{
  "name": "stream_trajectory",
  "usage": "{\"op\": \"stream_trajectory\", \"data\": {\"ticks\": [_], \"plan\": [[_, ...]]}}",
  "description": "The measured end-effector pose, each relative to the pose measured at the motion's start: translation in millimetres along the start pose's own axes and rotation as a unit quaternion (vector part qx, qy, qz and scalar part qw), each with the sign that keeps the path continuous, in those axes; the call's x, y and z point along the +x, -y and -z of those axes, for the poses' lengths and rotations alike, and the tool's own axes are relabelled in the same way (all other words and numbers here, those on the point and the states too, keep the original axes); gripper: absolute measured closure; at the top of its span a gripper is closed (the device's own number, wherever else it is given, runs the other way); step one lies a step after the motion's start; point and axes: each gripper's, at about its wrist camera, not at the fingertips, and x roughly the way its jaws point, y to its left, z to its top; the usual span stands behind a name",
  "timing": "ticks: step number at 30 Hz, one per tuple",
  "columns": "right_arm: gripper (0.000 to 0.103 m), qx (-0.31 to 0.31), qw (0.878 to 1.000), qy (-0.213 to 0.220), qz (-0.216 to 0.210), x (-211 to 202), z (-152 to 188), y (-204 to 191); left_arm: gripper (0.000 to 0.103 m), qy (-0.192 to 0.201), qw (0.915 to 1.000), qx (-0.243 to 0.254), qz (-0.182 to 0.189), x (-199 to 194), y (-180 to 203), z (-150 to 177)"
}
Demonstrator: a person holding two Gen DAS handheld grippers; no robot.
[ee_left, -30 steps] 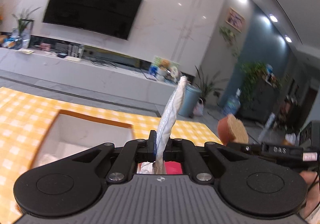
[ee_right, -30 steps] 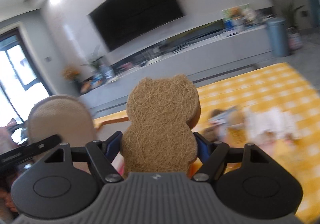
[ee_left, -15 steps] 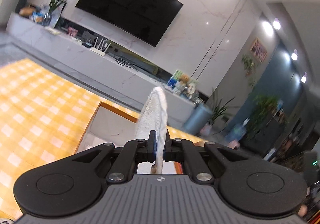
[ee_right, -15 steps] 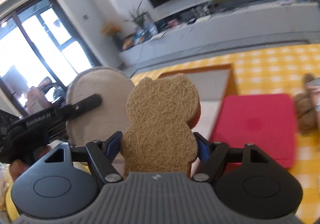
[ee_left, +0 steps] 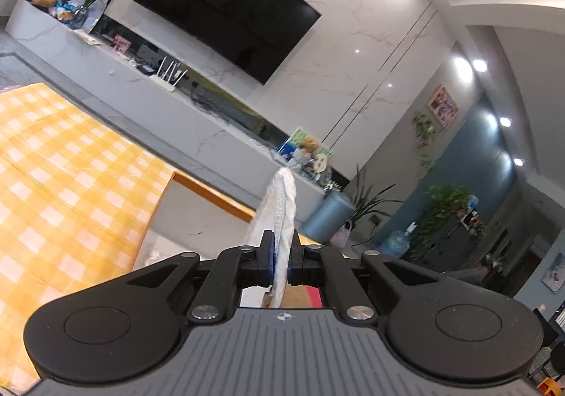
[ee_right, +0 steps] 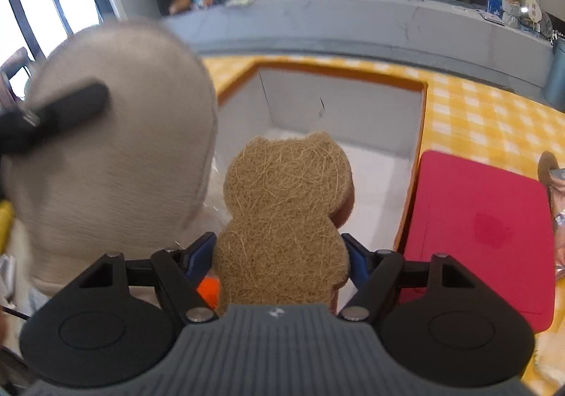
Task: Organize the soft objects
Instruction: 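Open the right gripper to drop the bear sponge into the box while the left gripper releases the beige pad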
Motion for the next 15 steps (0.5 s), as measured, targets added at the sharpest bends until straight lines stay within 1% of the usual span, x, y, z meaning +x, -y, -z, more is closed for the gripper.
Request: {"op": "stream_trajectory", "data": {"ticks": [3,7,9,13,15], "plan": [[0.029,-0.029,0.999,-0.008,0.038,5,2,-7,0.097,0.002,1.0,-0.004,0.001,0,-2,1],[0.029,-0.044,0.997,-0.015,0.065,12,0,-14,0.097,-0.007,0.9999,-0.011,0.001,4,-3,3],[0.028,-0.052,0.996,-0.017,0.07,14,0,-15,0.097,-0.01,0.9999,-0.012,0.0,6,-3,3],[0.027,-0.045,0.997,-0.034,0.055,21,-2,-14,0.097,-0.015,0.9998,-0.009,0.0,6,-2,4],[0.026,-0.062,0.995,-0.036,0.068,23,-1,-19,0.097,-0.02,0.9998,0.0,0.004,5,-2,4]]}}
